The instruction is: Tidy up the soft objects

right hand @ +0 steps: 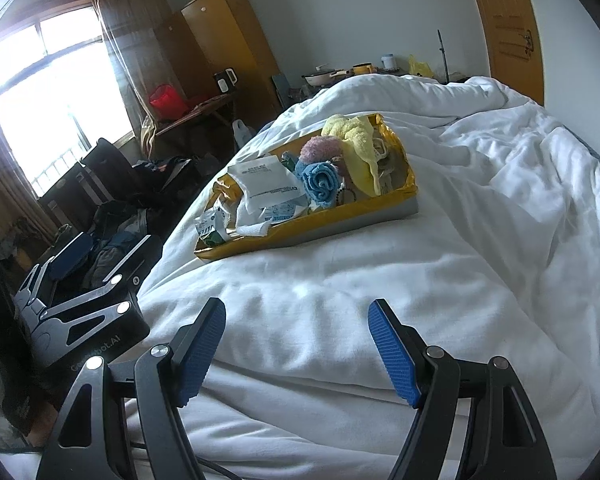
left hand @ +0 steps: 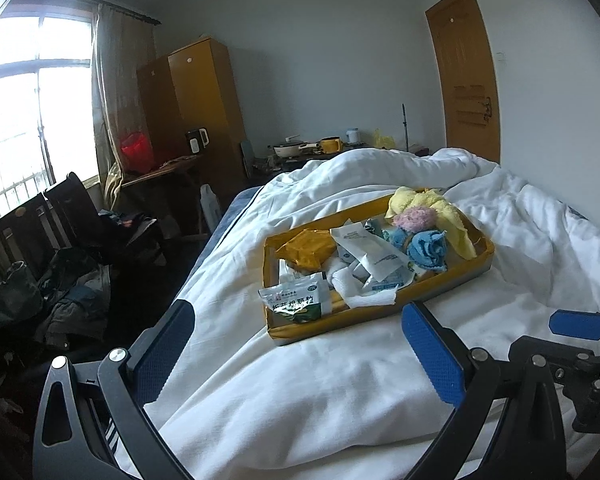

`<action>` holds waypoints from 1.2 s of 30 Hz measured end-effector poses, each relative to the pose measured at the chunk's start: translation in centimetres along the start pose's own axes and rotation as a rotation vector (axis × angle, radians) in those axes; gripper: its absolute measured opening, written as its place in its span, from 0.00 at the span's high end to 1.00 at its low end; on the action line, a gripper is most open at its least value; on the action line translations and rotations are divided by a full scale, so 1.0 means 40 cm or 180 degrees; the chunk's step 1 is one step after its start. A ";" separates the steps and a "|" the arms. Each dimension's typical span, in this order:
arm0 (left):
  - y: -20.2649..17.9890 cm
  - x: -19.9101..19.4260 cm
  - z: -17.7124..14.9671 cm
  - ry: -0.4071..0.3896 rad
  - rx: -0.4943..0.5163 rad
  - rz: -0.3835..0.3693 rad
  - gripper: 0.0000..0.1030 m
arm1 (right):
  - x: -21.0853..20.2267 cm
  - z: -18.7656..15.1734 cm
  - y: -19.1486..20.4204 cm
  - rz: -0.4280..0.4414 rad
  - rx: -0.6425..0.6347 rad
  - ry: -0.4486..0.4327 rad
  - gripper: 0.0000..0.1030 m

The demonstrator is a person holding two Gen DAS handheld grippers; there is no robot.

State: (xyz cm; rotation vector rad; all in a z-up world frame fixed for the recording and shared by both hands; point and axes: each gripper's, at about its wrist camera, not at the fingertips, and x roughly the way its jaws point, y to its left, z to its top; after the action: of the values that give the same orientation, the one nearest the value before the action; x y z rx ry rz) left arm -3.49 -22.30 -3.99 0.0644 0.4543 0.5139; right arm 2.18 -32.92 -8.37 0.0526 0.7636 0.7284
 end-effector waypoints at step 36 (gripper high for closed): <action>0.006 0.018 -0.003 0.0093 -0.0001 0.0025 0.00 | -0.002 0.003 0.000 -0.0005 -0.0004 0.0001 0.25</action>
State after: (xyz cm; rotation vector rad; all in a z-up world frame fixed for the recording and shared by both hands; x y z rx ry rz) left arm -3.07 -21.75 -4.34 0.0584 0.4827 0.5232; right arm 2.20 -32.94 -8.25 0.0507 0.7635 0.7275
